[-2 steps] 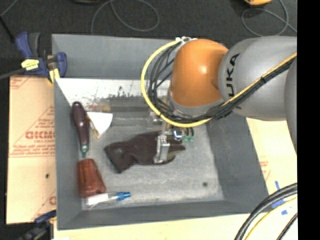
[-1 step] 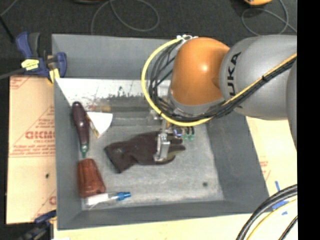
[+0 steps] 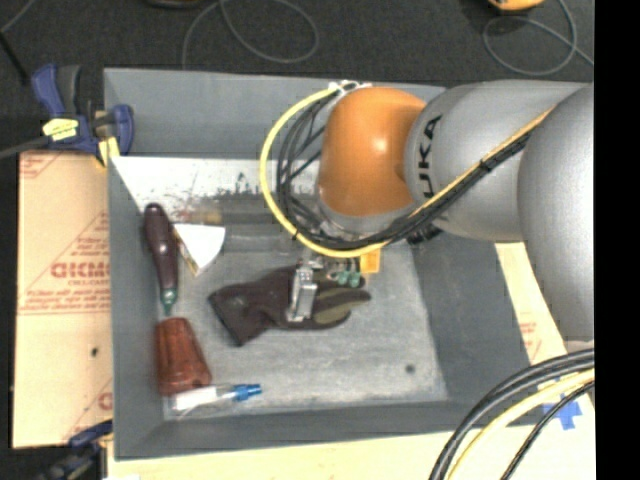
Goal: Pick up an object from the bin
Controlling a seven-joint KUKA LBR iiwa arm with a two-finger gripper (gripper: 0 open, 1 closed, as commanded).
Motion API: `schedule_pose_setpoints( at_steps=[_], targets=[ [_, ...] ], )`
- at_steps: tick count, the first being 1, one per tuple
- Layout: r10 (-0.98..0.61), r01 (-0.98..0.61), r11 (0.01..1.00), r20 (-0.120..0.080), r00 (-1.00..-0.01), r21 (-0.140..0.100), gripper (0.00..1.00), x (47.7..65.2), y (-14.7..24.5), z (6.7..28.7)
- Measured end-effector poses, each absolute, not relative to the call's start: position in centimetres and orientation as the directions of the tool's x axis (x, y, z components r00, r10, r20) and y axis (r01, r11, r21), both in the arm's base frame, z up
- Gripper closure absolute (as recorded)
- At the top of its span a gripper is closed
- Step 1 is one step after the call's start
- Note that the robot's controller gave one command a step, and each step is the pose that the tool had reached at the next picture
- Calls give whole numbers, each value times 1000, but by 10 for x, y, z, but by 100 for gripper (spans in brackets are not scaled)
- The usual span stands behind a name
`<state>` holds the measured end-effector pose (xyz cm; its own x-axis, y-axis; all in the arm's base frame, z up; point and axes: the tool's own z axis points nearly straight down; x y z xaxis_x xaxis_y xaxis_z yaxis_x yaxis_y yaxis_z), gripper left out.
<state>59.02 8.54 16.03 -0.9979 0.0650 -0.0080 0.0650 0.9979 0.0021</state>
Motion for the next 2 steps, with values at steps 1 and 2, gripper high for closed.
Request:
schedule_pose_setpoints(
  at_steps=[1,2],
  targets=[
    [115,115,993,-7,-993,3,0,592,108,111],
    [170,170,985,-10,-985,4,100,584,98,91]
  ],
)
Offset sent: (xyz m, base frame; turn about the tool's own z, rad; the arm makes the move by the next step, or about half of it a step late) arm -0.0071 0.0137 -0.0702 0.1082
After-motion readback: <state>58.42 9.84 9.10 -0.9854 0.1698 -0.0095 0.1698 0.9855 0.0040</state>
